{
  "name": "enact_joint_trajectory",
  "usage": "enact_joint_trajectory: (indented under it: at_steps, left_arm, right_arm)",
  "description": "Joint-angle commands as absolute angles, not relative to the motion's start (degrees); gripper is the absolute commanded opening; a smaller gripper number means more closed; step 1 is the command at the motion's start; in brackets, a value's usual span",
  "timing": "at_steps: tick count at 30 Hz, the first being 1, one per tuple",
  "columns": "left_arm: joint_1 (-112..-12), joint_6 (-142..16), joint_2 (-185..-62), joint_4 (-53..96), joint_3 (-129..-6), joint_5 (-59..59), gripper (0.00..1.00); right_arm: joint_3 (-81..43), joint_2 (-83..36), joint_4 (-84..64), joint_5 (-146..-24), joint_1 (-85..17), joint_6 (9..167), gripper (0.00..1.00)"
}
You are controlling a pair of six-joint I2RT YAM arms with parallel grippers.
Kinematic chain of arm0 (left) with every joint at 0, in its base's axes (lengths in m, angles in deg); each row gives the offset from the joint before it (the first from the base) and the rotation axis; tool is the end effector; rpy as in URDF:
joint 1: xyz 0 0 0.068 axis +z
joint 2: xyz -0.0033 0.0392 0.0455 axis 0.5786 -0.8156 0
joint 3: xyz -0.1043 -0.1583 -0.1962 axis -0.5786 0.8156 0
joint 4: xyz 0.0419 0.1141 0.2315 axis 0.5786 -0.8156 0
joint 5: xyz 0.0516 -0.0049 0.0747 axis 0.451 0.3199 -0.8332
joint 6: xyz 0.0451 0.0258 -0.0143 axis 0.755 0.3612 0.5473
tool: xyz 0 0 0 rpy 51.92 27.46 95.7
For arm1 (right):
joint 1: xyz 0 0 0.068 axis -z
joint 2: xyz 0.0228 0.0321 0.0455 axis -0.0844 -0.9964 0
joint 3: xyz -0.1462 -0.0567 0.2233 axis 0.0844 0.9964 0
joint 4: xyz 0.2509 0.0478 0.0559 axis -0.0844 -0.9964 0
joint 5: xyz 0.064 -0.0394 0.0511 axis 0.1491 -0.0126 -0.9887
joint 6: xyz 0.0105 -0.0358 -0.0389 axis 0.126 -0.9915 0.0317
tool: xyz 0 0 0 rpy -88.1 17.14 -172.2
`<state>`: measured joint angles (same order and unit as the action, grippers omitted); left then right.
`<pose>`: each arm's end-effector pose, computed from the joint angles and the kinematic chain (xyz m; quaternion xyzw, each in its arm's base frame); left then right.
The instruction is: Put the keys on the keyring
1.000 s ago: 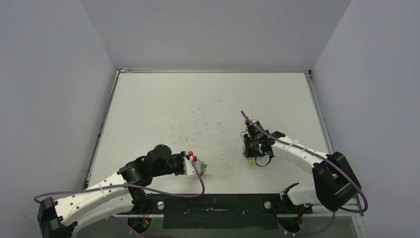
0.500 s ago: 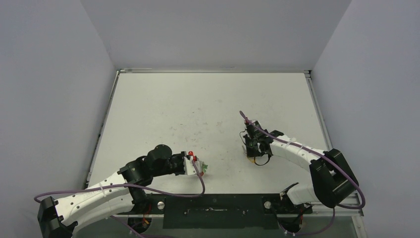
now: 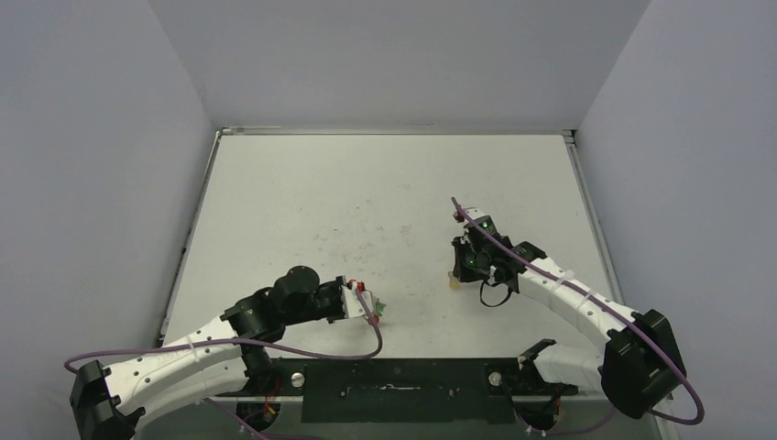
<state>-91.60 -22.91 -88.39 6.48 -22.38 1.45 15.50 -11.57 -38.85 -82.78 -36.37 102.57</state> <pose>0.0891 -0.1439 0.2395 0.6011 0.5954 -0.1968 0.4954 0.1947 0.1231 0.2063 -0.0976 0.9538 0.1626 0.2332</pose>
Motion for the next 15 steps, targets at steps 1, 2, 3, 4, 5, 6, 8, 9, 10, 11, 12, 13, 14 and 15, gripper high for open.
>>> enact_joint_trajectory:
  at_steps: [1,2,3,4,5,6,8,9,10,11,12,13,14,15]
  left_arm:
    - [-91.56,-29.02,-90.13,15.84,-21.43,2.19,0.00]
    - [-91.53,-30.14,-90.74,17.18,-20.95,2.15,0.00]
    - [-91.63,-31.19,-91.37,18.26,-20.42,1.92,0.00]
    - [-91.63,-32.29,-91.86,20.65,-19.86,1.64,0.00]
    - [-91.64,-33.36,-92.25,22.02,-19.37,1.46,0.00]
    - [-91.67,-34.35,-92.50,23.24,-18.88,1.22,0.00]
    - [-91.62,-36.47,-92.73,25.75,-17.87,0.53,0.00]
    - [-91.64,-37.53,-92.67,26.90,-17.21,0.11,0.00]
    - [-91.61,-38.43,-92.60,27.97,-16.69,-0.32,0.00]
    - [-91.61,-39.11,-92.52,29.03,-16.20,-0.79,0.00]
    - [-91.60,-39.77,-92.48,30.04,-15.76,-1.01,0.00]
    - [-91.62,-40.14,-92.54,30.77,-15.34,-1.15,0.00]
    - [-91.62,-40.29,-92.68,31.33,-15.10,-1.09,0.00]
    - [-91.65,-40.58,-92.94,31.78,-14.89,-1.06,0.00]
  right_arm:
    - [12.39,-6.00,-38.14,-84.50,-36.13,100.27,0.00]
    - [12.44,-4.65,-37.81,-85.18,-36.13,100.07,0.00]
    - [13.06,-3.43,-36.67,-86.65,-36.08,100.41,0.00]
    - [13.95,-2.29,-34.78,-88.88,-36.05,100.55,0.00]
    - [14.89,-1.26,-32.86,-91.76,-36.12,99.97,0.00]
    - [15.36,-0.45,-31.58,-92.82,-36.13,99.92,0.00]
    - [15.11,0.79,-32.02,-92.95,-35.97,100.41,0.00]
    - [14.79,1.39,-32.83,-93.06,-35.96,99.89,0.00]
    - [14.62,2.01,-33.30,-93.48,-35.94,99.20,0.00]
    - [14.74,2.60,-33.32,-94.31,-35.91,98.47,0.00]
    - [14.94,3.24,-33.07,-95.66,-35.95,97.85,0.00]
    - [15.21,3.77,-32.50,-97.42,-36.01,97.58,0.00]
    - [15.47,4.12,-31.80,-99.65,-36.04,97.27,0.00]
    - [15.69,4.30,-31.14,-101.40,-36.04,96.86,0.00]
